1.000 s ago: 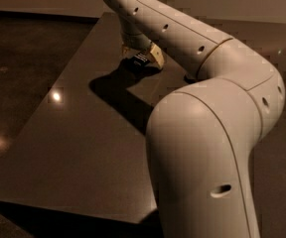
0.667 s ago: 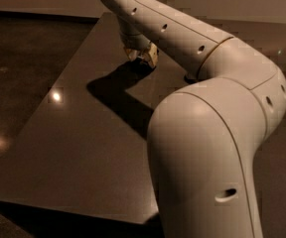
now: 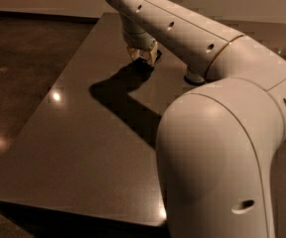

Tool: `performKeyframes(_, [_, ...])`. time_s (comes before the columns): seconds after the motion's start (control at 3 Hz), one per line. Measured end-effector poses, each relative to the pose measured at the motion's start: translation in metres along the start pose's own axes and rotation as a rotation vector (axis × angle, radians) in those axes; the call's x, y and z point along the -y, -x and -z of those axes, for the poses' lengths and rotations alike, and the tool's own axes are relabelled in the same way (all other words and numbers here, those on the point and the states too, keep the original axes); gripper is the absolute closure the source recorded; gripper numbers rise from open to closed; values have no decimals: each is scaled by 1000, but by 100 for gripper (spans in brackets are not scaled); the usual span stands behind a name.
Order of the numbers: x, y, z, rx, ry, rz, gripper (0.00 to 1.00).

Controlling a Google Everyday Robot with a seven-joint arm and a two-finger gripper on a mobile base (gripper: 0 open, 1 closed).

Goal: Move rxbar chocolate near water bottle

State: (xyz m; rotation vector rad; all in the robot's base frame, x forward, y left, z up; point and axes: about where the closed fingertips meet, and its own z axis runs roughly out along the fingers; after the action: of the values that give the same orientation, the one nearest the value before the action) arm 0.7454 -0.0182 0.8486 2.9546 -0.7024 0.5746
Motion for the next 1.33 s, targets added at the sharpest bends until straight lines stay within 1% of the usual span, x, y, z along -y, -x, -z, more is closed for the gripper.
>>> performKeyframes(0.33, [-15, 4, 27, 7, -23, -37, 100])
performKeyframes(0.67, [-31, 13, 59, 23, -55, -73, 100])
performKeyframes(1.0, [-50, 26, 81, 52, -76, -111, 100])
performKeyframes(1.33, [-68, 33, 96, 74, -87, -148, 100])
